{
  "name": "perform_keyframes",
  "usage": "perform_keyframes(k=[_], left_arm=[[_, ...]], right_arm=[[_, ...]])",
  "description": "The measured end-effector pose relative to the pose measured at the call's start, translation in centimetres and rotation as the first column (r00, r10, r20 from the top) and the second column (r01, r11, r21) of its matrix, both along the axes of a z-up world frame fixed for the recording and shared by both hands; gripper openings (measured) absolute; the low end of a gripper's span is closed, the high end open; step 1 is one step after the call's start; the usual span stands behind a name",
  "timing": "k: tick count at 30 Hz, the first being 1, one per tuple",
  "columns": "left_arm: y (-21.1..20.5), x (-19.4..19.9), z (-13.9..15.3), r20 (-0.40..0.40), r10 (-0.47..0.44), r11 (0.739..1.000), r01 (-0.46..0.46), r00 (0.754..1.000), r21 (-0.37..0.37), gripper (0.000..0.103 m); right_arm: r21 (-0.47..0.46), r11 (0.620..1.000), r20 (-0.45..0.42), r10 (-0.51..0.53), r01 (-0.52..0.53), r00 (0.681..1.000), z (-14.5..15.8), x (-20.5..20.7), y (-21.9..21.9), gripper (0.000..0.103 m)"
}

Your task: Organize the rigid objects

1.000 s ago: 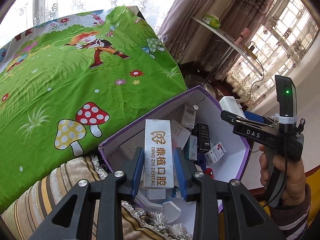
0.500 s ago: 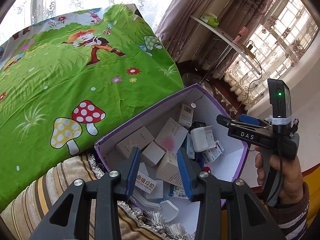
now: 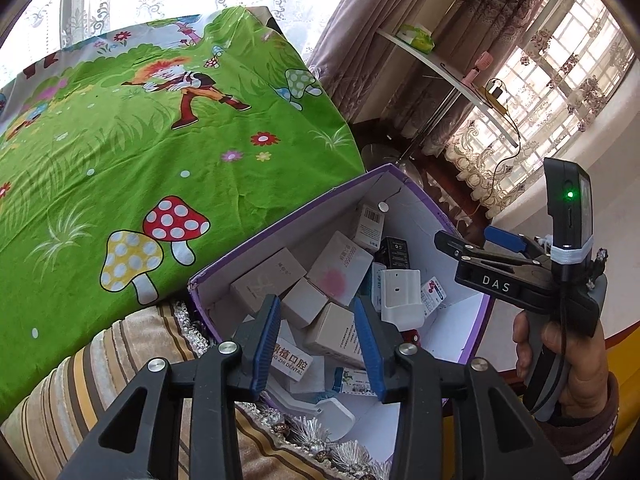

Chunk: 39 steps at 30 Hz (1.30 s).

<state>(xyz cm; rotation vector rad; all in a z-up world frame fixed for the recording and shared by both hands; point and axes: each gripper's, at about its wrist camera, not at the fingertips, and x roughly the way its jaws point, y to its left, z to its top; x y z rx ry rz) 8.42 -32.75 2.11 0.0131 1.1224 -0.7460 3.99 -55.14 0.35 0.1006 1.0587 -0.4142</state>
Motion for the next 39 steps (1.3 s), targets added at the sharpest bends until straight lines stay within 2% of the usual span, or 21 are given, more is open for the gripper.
perform_keyframes(k=[5, 7, 9, 11, 13, 14, 16, 18, 19, 21, 23, 24, 25, 27, 28, 30, 31, 33, 34, 37, 39], left_arm=[[0.8, -1.1, 0.0, -0.025, -0.015, 1.000, 0.015, 1.000, -0.004, 0.040], [1.5, -1.8, 0.0, -0.061, -0.018, 1.000, 0.017, 0.998, -0.021, 0.046], [2.2, -2.9, -0.1, -0.078, -0.004, 0.999, 0.001, 0.997, -0.033, 0.064], [2.7, -3.7, 0.0, -0.093, -0.008, 0.999, 0.004, 0.996, -0.046, 0.067], [3.1, -3.9, 0.0, -0.098, 0.013, 0.999, -0.016, 0.995, -0.036, 0.069], [3.4, -3.9, 0.0, -0.096, 0.025, 0.999, -0.028, 0.995, -0.033, 0.073], [4.1, -3.7, -0.1, -0.114, 0.044, 0.998, -0.050, 0.992, -0.048, 0.076], [4.8, -3.4, -0.4, -0.142, 0.068, 0.995, -0.078, 0.987, -0.063, 0.079], [5.0, -3.1, -0.6, -0.158, 0.079, 0.993, -0.091, 0.984, -0.072, 0.079], [5.4, -2.8, -0.8, -0.174, 0.089, 0.991, -0.105, 0.981, -0.088, 0.079], [5.4, -2.6, -0.9, -0.176, 0.089, 0.990, -0.107, 0.980, -0.094, 0.079], [5.5, -2.6, -0.9, -0.177, 0.088, 0.990, -0.107, 0.980, -0.096, 0.079], [5.5, -2.5, -0.9, -0.178, 0.088, 0.989, -0.107, 0.980, -0.100, 0.079], [5.6, -2.5, -1.0, -0.182, 0.087, 0.988, -0.108, 0.979, -0.107, 0.080], [5.6, -2.4, -1.0, -0.184, 0.086, 0.988, -0.108, 0.979, -0.110, 0.080], [5.7, -2.4, -1.0, -0.187, 0.084, 0.988, -0.106, 0.979, -0.115, 0.080], [5.7, -2.4, -1.0, -0.188, 0.082, 0.988, -0.105, 0.979, -0.117, 0.080], [5.9, -2.3, -1.1, -0.192, 0.080, 0.986, -0.106, 0.978, -0.126, 0.080], [5.9, -2.2, -1.1, -0.195, 0.080, 0.985, -0.107, 0.977, -0.132, 0.080], [6.1, -2.0, -1.2, -0.207, 0.078, 0.983, -0.110, 0.975, -0.149, 0.080], [6.3, -1.9, -1.2, -0.213, 0.076, 0.981, -0.111, 0.974, -0.160, 0.080]], right_arm=[[0.004, 1.000, 0.007, -0.012, 0.012, 1.000, 0.8, -1.3, 1.1, 0.088], [-0.001, 1.000, 0.005, -0.015, 0.015, 1.000, 1.2, -2.4, 2.0, 0.088], [-0.006, 1.000, 0.003, -0.013, 0.013, 1.000, 1.5, -3.5, 3.1, 0.088], [-0.003, 1.000, -0.005, -0.005, 0.005, 1.000, 1.6, -4.5, 4.0, 0.091], [0.055, 0.998, -0.016, -0.020, 0.021, 1.000, 1.4, -5.5, 4.0, 0.092], [0.150, 0.988, -0.019, -0.035, 0.037, 0.999, 1.0, -6.0, 3.5, 0.092], [0.394, 0.918, -0.051, -0.035, 0.052, 0.998, -0.4, -6.6, 2.5, 0.092], [0.524, 0.844, -0.106, -0.064, 0.111, 0.992, -1.8, -6.7, 1.3, 0.092], [0.559, 0.815, -0.151, -0.081, 0.153, 0.985, -2.7, -6.5, 0.7, 0.092], [0.585, 0.781, -0.252, -0.081, 0.218, 0.964, -4.5, -5.6, 0.0, 0.092], [0.630, 0.731, -0.318, -0.065, 0.262, 0.946, -6.4, -4.6, -0.4, 0.093], [0.632, 0.722, -0.351, -0.057, 0.282, 0.934, -7.2, -4.3, -0.5, 0.093], [0.633, 0.724, -0.351, -0.046, 0.274, 0.935, -7.3, -3.6, -0.3, 0.100], [0.609, 0.744, -0.375, -0.035, 0.275, 0.926, -7.6, -2.4, 0.1, 0.100], [0.612, 0.737, -0.394, -0.032, 0.288, 0.919, -8.3, -2.0, 0.2, 0.100], [0.627, 0.699, -0.469, -0.013, 0.344, 0.883, -10.6, -1.3, 0.3, 0.100], [0.595, 0.716, -0.510, -0.015, 0.365, 0.860, -11.2, -1.0, 0.4, 0.103], [0.579, 0.730, -0.515, -0.018, 0.363, 0.857, -11.2, -0.2, 0.7, 0.103], [0.585, 0.714, -0.530, -0.021, 0.384, 0.847, -11.6, 0.1, 0.6, 0.103], [0.541, 0.714, -0.589, -0.056, 0.445, 0.806, -12.6, 0.9, 0.6, 0.103], [0.514, 0.693, -0.628, -0.097, 0.505, 0.772, -13.2, 1.2, 0.3, 0.103]])
